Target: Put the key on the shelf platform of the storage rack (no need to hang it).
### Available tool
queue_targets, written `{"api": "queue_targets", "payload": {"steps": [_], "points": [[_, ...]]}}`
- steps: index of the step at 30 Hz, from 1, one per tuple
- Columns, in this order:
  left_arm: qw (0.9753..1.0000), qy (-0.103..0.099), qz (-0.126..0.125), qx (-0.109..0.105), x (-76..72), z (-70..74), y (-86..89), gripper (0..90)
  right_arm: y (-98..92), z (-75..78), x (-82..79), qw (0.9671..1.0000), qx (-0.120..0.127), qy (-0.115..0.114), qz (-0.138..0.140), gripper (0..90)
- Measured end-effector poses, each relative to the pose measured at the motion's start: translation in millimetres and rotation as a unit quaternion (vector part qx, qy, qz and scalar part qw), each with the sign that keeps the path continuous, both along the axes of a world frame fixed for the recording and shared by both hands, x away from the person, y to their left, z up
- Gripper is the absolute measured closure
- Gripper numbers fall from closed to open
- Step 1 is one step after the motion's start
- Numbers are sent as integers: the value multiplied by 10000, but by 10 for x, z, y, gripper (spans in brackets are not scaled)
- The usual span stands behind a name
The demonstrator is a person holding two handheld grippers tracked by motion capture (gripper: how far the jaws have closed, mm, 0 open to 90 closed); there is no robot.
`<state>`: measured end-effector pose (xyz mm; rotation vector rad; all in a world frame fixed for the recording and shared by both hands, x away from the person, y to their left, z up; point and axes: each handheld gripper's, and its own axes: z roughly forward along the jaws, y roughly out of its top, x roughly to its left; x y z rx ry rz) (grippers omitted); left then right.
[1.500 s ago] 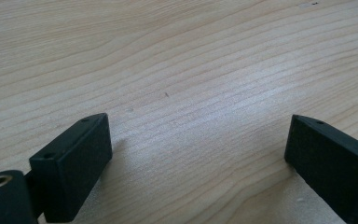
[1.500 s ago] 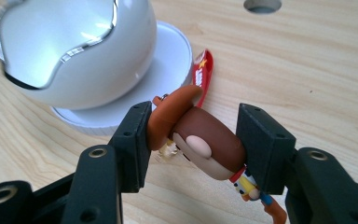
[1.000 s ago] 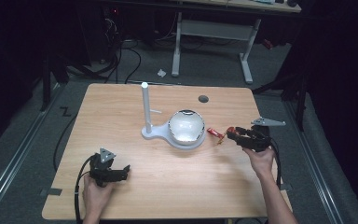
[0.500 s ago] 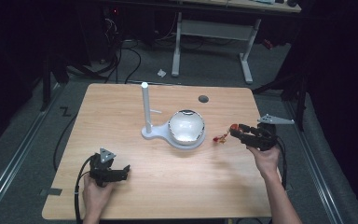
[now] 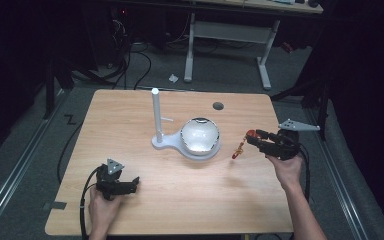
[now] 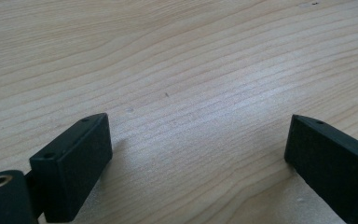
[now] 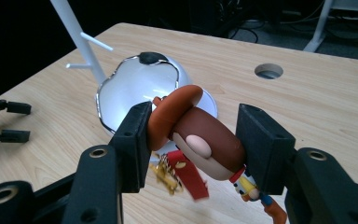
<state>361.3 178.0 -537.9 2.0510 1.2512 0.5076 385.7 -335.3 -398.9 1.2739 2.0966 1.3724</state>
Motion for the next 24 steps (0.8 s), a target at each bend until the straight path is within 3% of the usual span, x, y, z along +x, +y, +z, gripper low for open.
{"api": "queue_targets", "payload": {"steps": [24], "points": [[10000, -6, 10, -7, -1, 0, -1, 81, 235, 371, 6, 9988, 6, -91, 473, 478]]}}
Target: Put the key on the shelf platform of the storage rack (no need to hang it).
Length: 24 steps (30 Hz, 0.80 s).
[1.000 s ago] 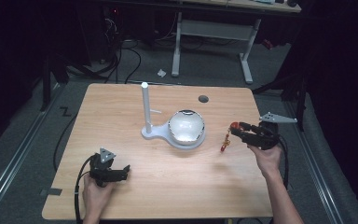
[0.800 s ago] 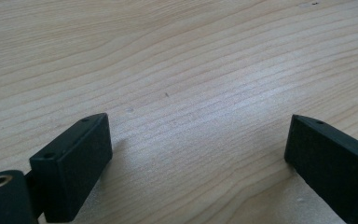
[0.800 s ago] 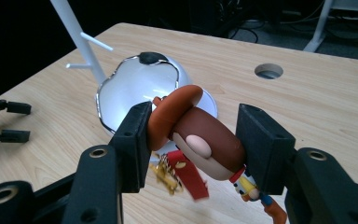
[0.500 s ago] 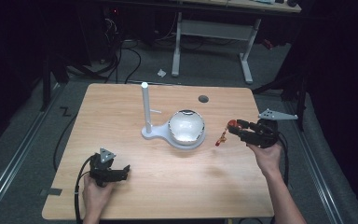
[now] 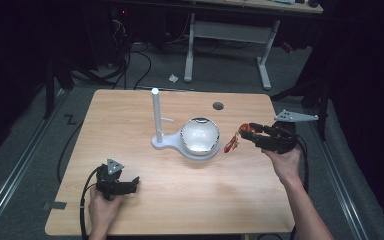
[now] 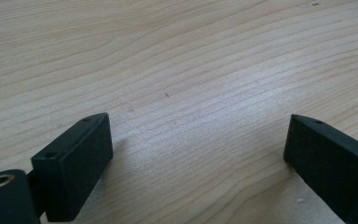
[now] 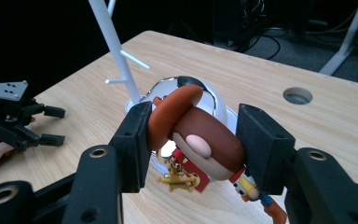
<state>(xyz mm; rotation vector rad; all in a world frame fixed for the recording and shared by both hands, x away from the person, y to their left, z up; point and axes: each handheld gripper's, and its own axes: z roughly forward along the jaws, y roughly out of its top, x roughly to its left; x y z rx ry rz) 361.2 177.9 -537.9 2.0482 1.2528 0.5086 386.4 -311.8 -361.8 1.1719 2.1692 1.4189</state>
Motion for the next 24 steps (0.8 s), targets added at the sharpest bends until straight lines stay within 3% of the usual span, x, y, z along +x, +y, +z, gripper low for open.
{"api": "queue_targets", "payload": {"steps": [16, 24], "points": [[10000, -2, -4, 3, -1, 1, 1, 85, 219, 219, 67, 9994, 28, -168, 291, 477], [10000, -3, -5, 4, -1, 1, 1, 86, 369, 343, 177, 9991, 27, -207, 375, 477]]}}
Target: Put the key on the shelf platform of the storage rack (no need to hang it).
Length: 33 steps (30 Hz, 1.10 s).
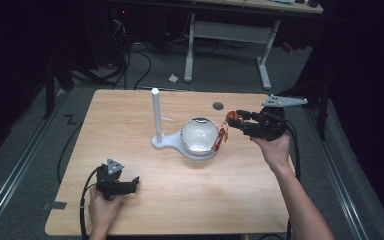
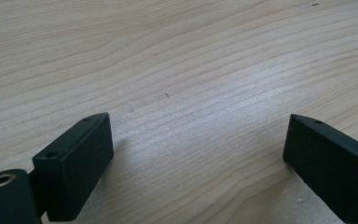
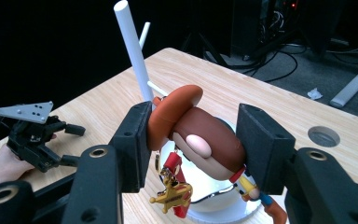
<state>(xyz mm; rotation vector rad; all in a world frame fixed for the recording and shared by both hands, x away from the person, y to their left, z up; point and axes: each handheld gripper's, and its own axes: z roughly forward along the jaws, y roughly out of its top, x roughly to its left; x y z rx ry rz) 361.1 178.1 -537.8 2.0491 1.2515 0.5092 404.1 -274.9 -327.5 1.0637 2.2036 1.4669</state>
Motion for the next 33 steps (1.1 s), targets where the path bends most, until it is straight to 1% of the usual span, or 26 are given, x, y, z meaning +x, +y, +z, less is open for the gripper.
{"api": "queue_targets", "payload": {"steps": [4, 9, 10, 14, 15, 22, 25, 26, 28, 29, 31, 33], "points": [[10000, 0, 2, -1, 0, 0, 0, 86, 67, 23, 38, 10000, -4, -22, 52, 477], [10000, 0, 2, -2, 0, 0, 0, 86, 118, 14, 88, 10000, -1, 2, 70, 477], [10000, 0, 2, -2, 0, 0, 0, 86, 139, -5, 119, 10000, -7, 33, 73, 477], [10000, 0, 1, -2, 0, 0, 0, 86, 168, -46, 161, 9999, -28, 95, 58, 477], [10000, 0, 2, -2, 0, 0, 0, 86, 192, -76, 187, 9999, -72, 122, 57, 476], [10000, 0, 2, -3, 0, 0, 0, 86, 261, -154, 246, 9997, -117, 190, 60, 476], [10000, -1, 3, -4, 0, 0, 0, 86, 309, -222, 287, 9994, -220, 263, 47, 475], [10000, -1, 3, -4, 0, 0, 0, 86, 323, -254, 303, 9992, -251, 319, 32, 475], [10000, -2, 3, -3, 0, -1, 0, 86, 339, -300, 329, 9989, -284, 366, 41, 474], [10000, -2, 0, 1, 0, 0, 0, 86, 339, -300, 329, 9989, -284, 366, 41, 474], [10000, -1, 3, -2, 0, 0, 0, 86, 377, -368, 361, 9986, -323, 418, 50, 475], [10000, -1, 3, -2, 0, 0, 0, 86, 390, -393, 373, 9985, -331, 437, 57, 474]]}}
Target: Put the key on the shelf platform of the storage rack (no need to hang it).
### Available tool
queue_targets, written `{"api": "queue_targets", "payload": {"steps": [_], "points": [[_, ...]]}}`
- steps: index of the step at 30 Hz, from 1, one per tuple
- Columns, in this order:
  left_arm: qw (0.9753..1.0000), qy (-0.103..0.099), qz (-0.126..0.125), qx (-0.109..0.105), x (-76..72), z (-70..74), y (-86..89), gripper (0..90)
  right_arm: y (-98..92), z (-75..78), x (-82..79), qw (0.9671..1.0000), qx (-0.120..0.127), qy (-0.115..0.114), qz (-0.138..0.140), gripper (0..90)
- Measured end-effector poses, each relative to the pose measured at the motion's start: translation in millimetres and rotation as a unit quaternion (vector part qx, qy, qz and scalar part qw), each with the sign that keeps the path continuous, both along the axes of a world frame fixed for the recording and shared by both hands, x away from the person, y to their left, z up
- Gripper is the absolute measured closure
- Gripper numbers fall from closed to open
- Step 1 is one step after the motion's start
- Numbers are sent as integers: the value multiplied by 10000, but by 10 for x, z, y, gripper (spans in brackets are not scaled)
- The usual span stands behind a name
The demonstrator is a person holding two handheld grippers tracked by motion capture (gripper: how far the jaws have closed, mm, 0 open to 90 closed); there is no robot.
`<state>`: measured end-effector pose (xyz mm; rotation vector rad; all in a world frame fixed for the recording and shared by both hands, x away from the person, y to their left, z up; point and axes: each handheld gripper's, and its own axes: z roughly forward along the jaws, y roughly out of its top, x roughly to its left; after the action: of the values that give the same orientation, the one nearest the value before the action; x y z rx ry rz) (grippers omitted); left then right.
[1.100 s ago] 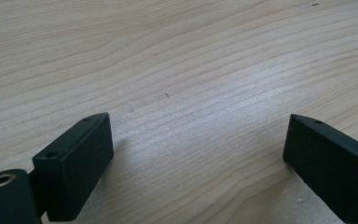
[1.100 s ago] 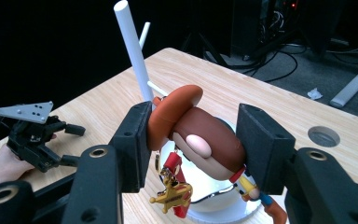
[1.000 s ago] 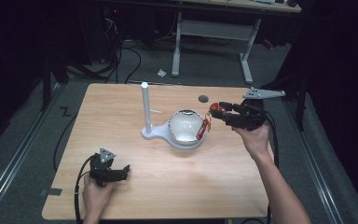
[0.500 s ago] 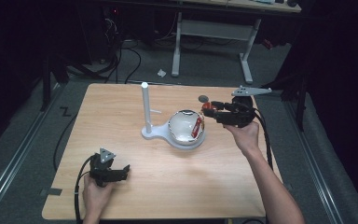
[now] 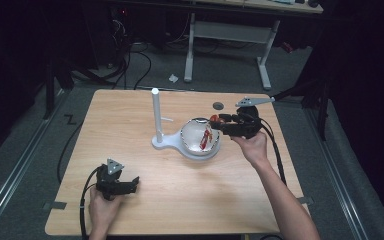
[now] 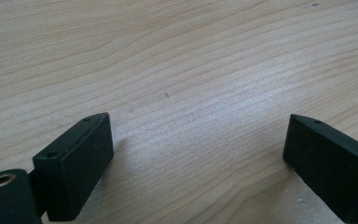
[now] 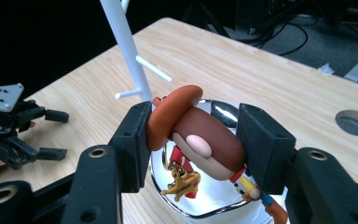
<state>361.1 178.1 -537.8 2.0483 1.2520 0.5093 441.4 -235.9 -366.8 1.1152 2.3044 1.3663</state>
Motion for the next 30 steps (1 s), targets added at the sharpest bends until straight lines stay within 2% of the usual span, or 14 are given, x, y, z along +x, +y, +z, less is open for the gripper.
{"api": "queue_targets", "payload": {"steps": [7, 17, 29, 30], "points": [[10000, -1, 0, 0, 0, 0, 0, 86, 77, -184, 81, 9998, -69, 162, -15, 471], [10000, 0, -2, 2, 0, 0, 0, 86, 197, -311, 142, 9996, -147, 252, 44, 469], [10000, -1, 0, 0, 0, 0, 0, 86, 315, -607, 267, 9977, -230, 631, 20, 465], [10000, 0, -2, 2, 0, 0, 0, 86, 306, -658, 290, 9971, -226, 729, -28, 465]]}}
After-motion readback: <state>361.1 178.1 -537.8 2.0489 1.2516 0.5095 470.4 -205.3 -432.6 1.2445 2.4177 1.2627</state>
